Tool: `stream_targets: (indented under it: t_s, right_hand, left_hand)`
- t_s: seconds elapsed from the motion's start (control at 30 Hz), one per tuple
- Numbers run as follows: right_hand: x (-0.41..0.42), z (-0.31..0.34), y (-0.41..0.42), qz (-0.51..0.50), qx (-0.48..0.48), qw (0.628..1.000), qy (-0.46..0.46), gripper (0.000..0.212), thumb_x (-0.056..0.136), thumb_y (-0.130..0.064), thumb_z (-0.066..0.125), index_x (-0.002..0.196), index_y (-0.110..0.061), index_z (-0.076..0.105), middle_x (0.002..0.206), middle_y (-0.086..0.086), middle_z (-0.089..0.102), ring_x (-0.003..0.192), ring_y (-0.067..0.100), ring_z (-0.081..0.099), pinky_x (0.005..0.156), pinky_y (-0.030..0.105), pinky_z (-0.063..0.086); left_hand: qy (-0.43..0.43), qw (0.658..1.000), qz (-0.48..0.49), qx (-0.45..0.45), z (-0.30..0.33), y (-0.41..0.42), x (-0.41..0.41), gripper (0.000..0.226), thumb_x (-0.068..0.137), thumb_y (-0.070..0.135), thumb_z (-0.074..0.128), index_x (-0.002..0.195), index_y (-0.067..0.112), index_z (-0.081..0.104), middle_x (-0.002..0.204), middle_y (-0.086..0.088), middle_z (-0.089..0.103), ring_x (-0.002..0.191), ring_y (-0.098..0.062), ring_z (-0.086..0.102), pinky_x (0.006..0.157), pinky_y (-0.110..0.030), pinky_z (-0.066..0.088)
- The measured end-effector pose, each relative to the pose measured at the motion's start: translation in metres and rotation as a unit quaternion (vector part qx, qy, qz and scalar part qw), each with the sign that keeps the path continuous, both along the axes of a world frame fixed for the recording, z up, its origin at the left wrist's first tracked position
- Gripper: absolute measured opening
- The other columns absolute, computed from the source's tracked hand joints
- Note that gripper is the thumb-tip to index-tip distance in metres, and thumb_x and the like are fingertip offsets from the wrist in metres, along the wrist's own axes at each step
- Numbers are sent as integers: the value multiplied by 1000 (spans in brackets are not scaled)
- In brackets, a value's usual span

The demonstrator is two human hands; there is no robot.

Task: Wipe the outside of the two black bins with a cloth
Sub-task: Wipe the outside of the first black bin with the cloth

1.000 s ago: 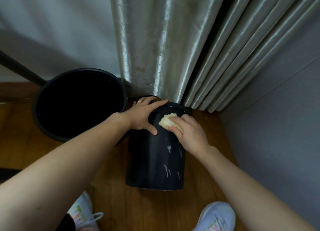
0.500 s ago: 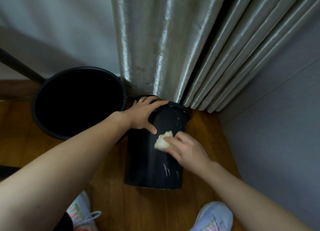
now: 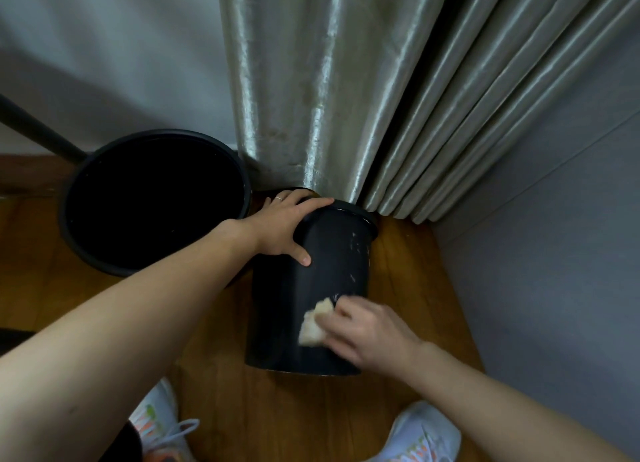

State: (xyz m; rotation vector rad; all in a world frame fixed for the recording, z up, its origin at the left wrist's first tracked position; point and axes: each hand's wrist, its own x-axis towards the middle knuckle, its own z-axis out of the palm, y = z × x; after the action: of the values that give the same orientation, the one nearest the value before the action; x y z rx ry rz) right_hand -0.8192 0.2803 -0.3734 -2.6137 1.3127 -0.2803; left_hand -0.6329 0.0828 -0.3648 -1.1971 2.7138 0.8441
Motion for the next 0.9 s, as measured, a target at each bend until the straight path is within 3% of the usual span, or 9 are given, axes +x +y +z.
stream_targets:
  t_s: [0.1, 0.27, 0.33, 0.5, 0.57, 0.67, 0.73, 0.9]
  right_hand:
    - [1, -2, 1, 38, -7, 999, 21, 23, 95, -35, 55, 112, -21, 58, 92, 1, 53, 76, 14, 53, 50, 27, 50]
    - [8, 3, -29, -179, -39, 983, -26, 30, 87, -32, 70, 114, -21, 64, 92, 3, 56, 80, 21, 60, 57, 35, 57]
    - [9, 1, -19, -147, -42, 988, -26, 29, 89, -34, 65, 115, -22, 61, 94, 3, 55, 81, 19, 58, 57, 31, 55]
    - [8, -5, 22, 87, -12, 996, 25, 23, 94, -35, 56, 113, -22, 57, 89, 1, 53, 72, 13, 50, 46, 24, 44]
    - [6, -8, 17, 62, -23, 998, 16, 22, 95, -35, 55, 112, -21, 58, 89, 1, 54, 73, 13, 52, 47, 25, 47]
    - [4, -7, -3, -98, -44, 994, -24, 26, 92, -35, 58, 114, -21, 62, 93, 3, 56, 80, 17, 58, 54, 31, 55]
    - [3, -7, -7, -148, -49, 987, -34, 29, 90, -34, 62, 116, -21, 62, 94, 2, 55, 83, 17, 59, 57, 30, 56]
    - [-6, -14, 19, 56, -18, 998, -4, 25, 95, -33, 58, 117, -20, 57, 90, 1, 53, 75, 13, 49, 47, 26, 47]
  left_hand:
    - [-1, 1000, 1, 0, 0, 0, 0, 119, 59, 49, 87, 150, 48, 10, 157, -4, 13, 145, -32, 7, 115, -60, 13]
    - [5, 1000, 0, 3, 0, 0, -1, 120, 57, 50, 87, 150, 48, 10, 156, -5, 15, 144, -33, 9, 115, -60, 13]
    - [6, 1000, 1, 2, -1, 0, -1, 120, 57, 50, 88, 149, 49, 10, 156, -4, 15, 144, -33, 9, 115, -60, 13]
    - [12, 1000, 2, 1, -4, -1, 2, 120, 57, 49, 88, 149, 49, 10, 157, -5, 15, 145, -34, 9, 116, -57, 14]
    - [14, 1000, 0, -4, -4, -1, 0, 120, 57, 49, 88, 149, 48, 11, 157, -5, 16, 145, -33, 9, 116, -56, 14]
    - [16, 1000, 1, -5, -3, -1, 0, 121, 56, 48, 89, 150, 47, 12, 156, -5, 17, 144, -33, 11, 116, -56, 15]
    - [16, 1000, 3, -5, -4, -1, 1, 122, 55, 49, 89, 150, 47, 12, 156, -5, 17, 144, -34, 11, 116, -57, 16]
    - [13, 1000, 2, -1, -3, -2, 1, 121, 57, 48, 89, 150, 47, 11, 157, -5, 15, 144, -34, 10, 115, -58, 16]
